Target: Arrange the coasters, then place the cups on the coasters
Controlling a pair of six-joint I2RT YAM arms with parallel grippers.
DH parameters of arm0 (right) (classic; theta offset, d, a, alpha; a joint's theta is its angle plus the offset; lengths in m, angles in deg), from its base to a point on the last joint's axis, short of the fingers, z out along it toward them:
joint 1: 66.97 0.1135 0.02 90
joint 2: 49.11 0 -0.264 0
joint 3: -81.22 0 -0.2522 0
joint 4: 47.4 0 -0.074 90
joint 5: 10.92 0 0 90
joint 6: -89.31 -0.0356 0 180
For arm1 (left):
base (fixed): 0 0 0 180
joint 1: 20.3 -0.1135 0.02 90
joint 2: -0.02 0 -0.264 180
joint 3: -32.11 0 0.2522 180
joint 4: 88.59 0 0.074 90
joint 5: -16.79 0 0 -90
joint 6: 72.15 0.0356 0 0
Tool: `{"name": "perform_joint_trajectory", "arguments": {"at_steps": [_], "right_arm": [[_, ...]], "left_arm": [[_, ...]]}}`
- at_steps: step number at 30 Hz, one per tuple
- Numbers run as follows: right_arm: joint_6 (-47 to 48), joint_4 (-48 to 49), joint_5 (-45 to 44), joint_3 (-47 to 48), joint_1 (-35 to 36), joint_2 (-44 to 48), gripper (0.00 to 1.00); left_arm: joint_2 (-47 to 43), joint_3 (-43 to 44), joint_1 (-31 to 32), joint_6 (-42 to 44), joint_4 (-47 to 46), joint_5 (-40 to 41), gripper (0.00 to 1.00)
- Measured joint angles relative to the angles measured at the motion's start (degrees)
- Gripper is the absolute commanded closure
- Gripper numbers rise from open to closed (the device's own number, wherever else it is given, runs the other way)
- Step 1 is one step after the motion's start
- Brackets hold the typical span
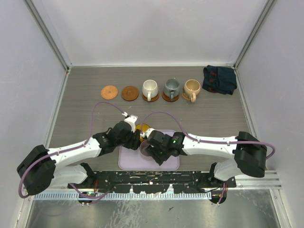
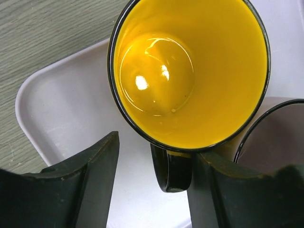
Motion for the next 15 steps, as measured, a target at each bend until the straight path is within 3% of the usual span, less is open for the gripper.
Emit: {"name": "perform_joint_trajectory", "arguments": {"at_steps": [15], "right_arm": [[0.09, 0.57, -0.66, 0.00, 0.00, 0.00, 0.55]], "left_arm": [[3.67, 0.83, 0.09, 0.26, 1.92, -0.42, 0.59]]}}
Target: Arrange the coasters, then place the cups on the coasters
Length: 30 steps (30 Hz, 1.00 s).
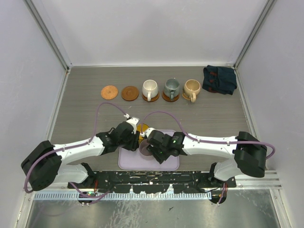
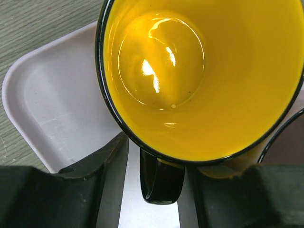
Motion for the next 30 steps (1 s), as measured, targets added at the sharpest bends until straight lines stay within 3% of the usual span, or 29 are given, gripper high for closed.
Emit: {"name": "perform_joint_trajectory", "arguments": {"at_steps": [4, 8, 11, 17, 30], "right_arm": [[0.11, 0.31, -0.04, 0.00, 0.00, 0.00, 0.61], [0.15, 0.57, 0.04, 0.00, 0.00, 0.00, 0.67], [0.33, 0.87, 0.31, 0.00, 0.00, -0.09, 0.73], [1.11, 1.29, 0.85, 0.17, 0.09, -0.52, 0.99], [1.38, 1.31, 0.04, 0.63, 0.42, -1.01, 0.99]], "left_arm": [[1.16, 0.22, 0.00, 0.31, 0.00, -0.28, 0.62], [1.44, 0.33, 0.00, 0.79, -0.02, -0.70, 0.77], [1.44, 0.42, 0.04, 1.20, -0.07, -0.74, 0.80], [1.44, 0.42, 0.11, 1.68, -0.22, -1.16, 0.80], [-1.40, 0.48, 0.11, 2.10, 1.99, 1.01, 0.79]]}}
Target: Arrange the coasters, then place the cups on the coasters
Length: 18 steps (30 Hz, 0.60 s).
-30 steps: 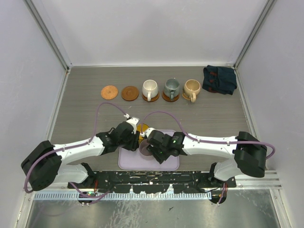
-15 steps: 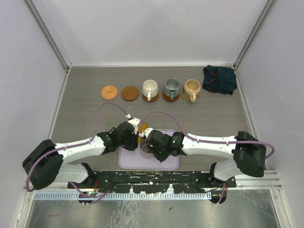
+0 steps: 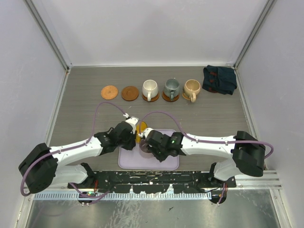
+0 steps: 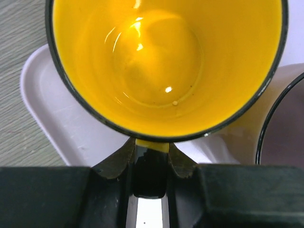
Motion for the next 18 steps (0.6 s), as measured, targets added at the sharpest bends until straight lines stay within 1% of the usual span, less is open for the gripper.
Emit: {"name": "perform_joint_trajectory", "arguments": {"at_steps": [4, 12, 18], "right_arm": [[-0.24, -0.92, -2.84, 0.28, 0.96, 0.00, 0.99], [-1.75, -3.04, -13.86, 2.14, 4.04, 1.33, 0.99], [-2.97, -2.73, -18.80, 2.71, 4.63, 3.69, 0.99]], "left_arm": [[-2.82, 0.66, -0.02, -0.28, 2.97, 2.43, 0.80], [-9.53, 1.03, -0.02, -1.40, 6.45, 7.69, 0.82], [-13.25, 0.26, -0.02, -1.62, 7.93, 11.56, 0.83]]}}
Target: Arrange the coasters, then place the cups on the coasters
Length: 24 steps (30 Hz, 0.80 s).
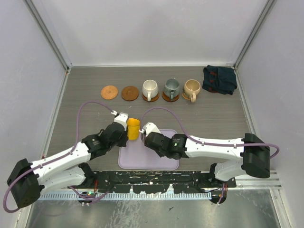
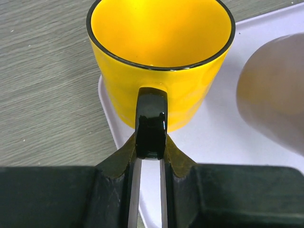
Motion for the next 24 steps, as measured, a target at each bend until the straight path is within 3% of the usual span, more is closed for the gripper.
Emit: {"name": "perform_joint_trajectory", "arguments": {"at_steps": [12, 24], "right_arm": [[-3.06, -2.93, -3.80, 7.15, -0.02, -0.81, 0.99], [-8.39, -10.45, -4.15, 8.52, 0.00, -1.90, 0.99]], "left_arm": [[-10.40, -10.14, 0.00, -1.29, -5.95, 5.40, 0.82], [-11.21, -11.26, 0.00, -5.79, -7.93, 0.39, 0.76]]}}
